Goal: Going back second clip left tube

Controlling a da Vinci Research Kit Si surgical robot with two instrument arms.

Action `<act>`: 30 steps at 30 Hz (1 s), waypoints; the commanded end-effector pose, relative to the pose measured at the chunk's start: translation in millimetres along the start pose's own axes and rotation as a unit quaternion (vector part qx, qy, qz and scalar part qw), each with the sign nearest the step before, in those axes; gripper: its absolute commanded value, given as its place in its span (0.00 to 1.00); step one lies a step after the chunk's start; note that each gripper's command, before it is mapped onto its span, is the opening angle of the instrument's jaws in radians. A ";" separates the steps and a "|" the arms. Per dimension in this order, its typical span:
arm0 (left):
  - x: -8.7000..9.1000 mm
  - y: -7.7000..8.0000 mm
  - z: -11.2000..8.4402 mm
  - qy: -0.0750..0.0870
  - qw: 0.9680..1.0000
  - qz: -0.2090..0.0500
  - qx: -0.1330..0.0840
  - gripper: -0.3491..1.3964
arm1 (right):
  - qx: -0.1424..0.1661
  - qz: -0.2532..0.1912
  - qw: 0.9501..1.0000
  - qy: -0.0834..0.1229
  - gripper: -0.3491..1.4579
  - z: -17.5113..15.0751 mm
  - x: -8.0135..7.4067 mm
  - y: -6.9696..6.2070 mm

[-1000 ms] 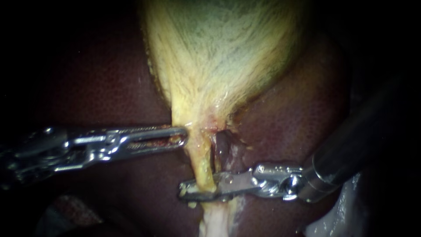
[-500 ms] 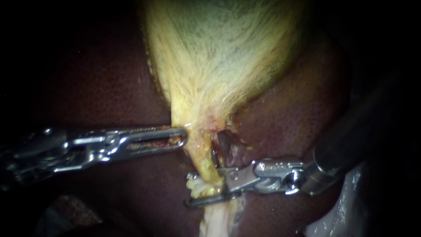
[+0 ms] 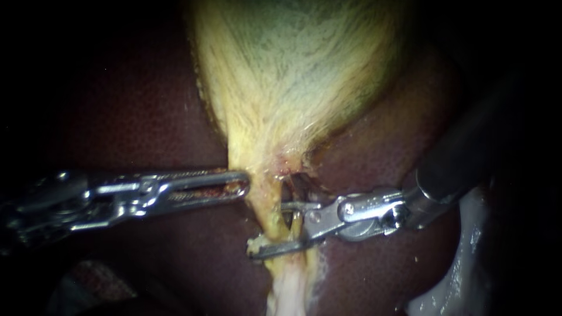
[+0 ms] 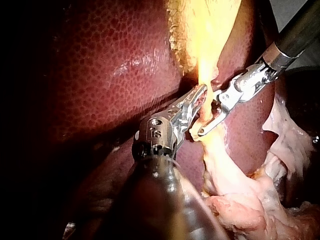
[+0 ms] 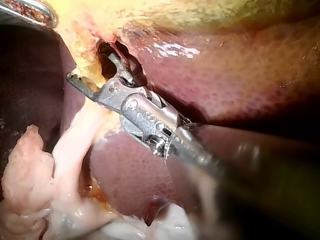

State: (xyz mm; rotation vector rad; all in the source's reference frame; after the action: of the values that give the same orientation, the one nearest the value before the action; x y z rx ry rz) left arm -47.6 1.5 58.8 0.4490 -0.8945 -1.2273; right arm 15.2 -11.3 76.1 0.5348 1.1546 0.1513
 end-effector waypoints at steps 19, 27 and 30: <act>0.1 0.7 0.2 0.000 1.000 0.001 0.001 0.09 | -0.011 -0.002 1.000 0.006 0.51 -13.7 2.5 -1.3; 0.1 1.1 0.7 0.000 1.000 0.001 0.000 0.09 | -0.013 -0.052 0.999 0.004 0.52 -16.2 3.8 -1.3; 0.3 1.2 1.2 -0.001 1.000 0.002 0.000 0.09 | -0.013 -0.061 0.998 0.004 0.52 -16.2 3.9 -1.5</act>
State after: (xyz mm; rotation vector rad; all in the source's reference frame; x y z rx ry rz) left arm -47.8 1.7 60.7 0.4468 -0.8955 -1.2248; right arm 1.9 -5.8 67.4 0.4362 1.1905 0.0590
